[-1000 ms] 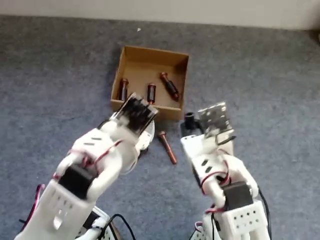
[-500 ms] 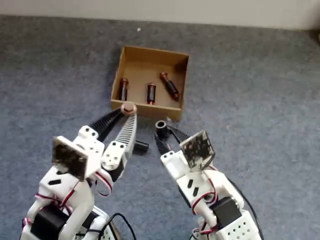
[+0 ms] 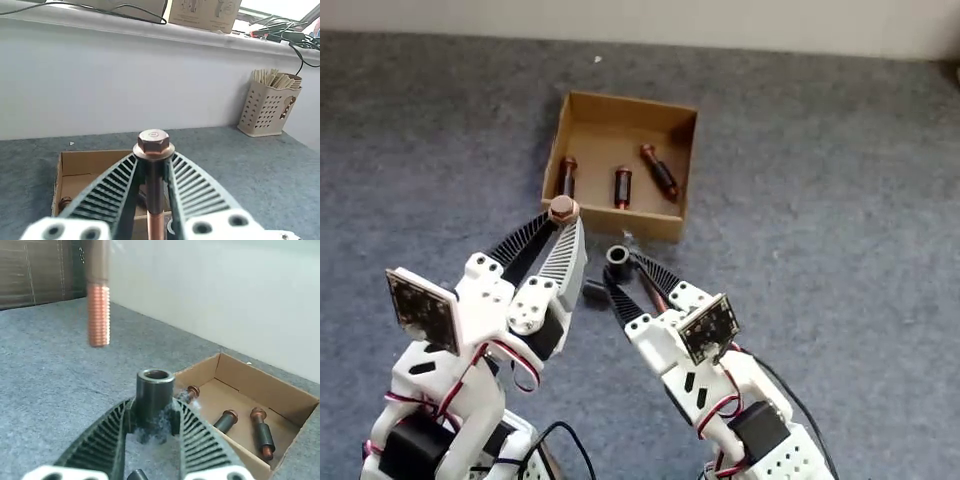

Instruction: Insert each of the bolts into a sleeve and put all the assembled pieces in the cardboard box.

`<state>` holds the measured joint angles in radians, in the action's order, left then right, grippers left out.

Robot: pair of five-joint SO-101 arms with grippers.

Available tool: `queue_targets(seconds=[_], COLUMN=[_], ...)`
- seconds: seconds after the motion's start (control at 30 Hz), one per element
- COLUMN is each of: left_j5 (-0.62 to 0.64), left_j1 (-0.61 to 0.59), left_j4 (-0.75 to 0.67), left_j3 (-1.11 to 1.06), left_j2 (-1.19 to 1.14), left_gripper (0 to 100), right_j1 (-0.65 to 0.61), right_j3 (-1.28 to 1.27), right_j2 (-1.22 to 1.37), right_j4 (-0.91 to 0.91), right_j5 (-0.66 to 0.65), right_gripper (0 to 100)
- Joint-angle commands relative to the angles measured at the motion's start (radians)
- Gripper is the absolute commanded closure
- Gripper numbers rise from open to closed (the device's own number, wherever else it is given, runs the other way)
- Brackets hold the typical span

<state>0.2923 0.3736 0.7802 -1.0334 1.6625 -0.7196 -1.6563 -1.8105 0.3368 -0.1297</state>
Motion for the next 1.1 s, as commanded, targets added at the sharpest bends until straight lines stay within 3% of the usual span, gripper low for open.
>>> queue_targets(seconds=[0.0,0.23,0.43,1.07], left_j5=[0.017,0.012,0.014,0.014], left_j1=[0.056,0.116,0.068,0.076], left_j4=[-0.029,-0.046,-0.049,-0.046], left_j3=[0.004,-0.03,-0.068,-0.159], left_j2=[0.002,0.002,0.012,0.012], left_gripper=[99,99,99,99], right_j1=[-0.016,-0.087,-0.084,-0.077], right_j3=[0.002,0.001,0.001,0.005], right_j2=[-0.01,-0.01,-0.012,-0.012], right_j4=[-0.033,-0.027,-0.027,-0.027], right_j5=[0.0,-0.091,-0.092,-0.095], right_gripper=[99.2,99.2,99.2,99.2])
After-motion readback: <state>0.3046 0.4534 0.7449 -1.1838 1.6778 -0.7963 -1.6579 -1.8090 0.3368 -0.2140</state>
